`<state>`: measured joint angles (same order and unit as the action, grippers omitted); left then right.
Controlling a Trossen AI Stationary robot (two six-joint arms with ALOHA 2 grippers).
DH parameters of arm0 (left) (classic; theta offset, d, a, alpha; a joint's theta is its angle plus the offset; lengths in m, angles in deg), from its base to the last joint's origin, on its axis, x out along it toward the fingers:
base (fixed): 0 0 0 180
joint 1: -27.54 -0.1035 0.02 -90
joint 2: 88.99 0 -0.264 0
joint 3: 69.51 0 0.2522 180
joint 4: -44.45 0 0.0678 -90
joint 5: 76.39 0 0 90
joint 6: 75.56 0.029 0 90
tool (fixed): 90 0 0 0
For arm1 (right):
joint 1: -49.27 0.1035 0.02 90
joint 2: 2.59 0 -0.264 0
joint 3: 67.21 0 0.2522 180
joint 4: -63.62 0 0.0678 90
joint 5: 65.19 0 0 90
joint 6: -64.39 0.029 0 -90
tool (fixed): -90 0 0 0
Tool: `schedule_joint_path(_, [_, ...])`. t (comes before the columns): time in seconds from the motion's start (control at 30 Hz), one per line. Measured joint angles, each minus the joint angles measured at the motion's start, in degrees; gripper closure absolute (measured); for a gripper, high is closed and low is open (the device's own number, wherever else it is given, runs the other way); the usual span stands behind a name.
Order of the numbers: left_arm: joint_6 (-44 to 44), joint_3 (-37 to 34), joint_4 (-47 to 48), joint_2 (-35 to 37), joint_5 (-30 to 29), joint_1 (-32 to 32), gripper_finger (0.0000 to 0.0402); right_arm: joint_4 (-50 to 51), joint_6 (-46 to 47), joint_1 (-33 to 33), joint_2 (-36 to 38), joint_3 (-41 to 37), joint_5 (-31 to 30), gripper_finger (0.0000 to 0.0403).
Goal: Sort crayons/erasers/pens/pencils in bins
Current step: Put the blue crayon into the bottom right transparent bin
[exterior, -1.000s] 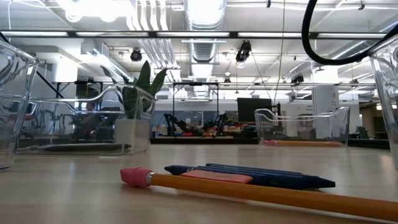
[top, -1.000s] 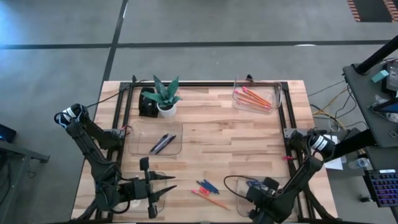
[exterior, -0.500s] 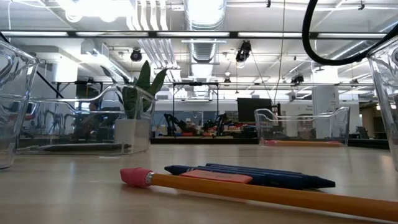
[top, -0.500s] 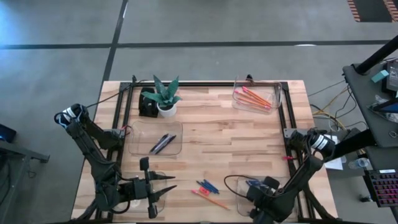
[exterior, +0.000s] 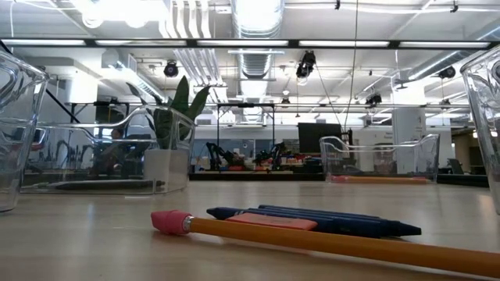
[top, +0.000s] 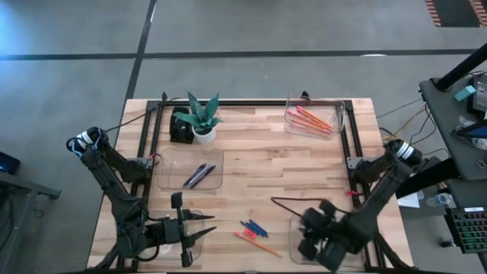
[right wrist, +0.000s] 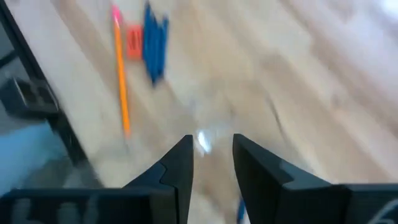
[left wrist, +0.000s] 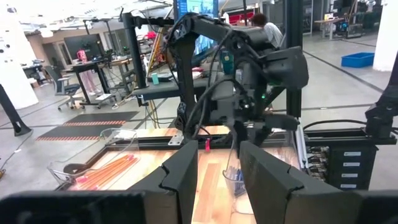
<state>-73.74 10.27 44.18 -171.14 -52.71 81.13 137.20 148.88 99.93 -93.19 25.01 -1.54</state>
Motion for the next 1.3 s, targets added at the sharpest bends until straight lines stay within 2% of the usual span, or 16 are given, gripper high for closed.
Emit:
schedule_joint_path(0.1, [-0.2,0.0,-0.5,0.0,0.0,0.0,0.0295,-5.1,-7.7,-3.7,-0.6,0.0,-2.2,0.0298])
schedule_joint_path(0.23, [-2.9,0.0,-0.5,0.0,0.0,0.0,0.0295,-14.0,-18.6,-9.1,-3.4,0.0,-2.3,0.0295])
schedule_joint_path(0.33, [-3.1,0.0,-0.5,0.0,0.0,0.0,0.0295,-18.7,-22.6,-12.6,-5.5,0.0,-1.1,0.0293])
schedule_joint_path(0.53, [-5.9,0.0,-0.4,0.0,0.0,0.0,0.0295,-26.4,-21.4,-17.2,-10.3,0.0,5.4,0.0293])
schedule_joint_path(0.7, [-5.9,0.0,-0.4,0.0,0.0,0.0,0.0295,-36.4,-23.7,-18.3,-13.8,0.0,10.5,0.0295])
schedule_joint_path(1.3, [-5.9,0.0,-0.4,0.1,0.1,0.0,0.0295,-36.6,-23.0,-19.4,-18.6,0.0,13.5,0.0303])
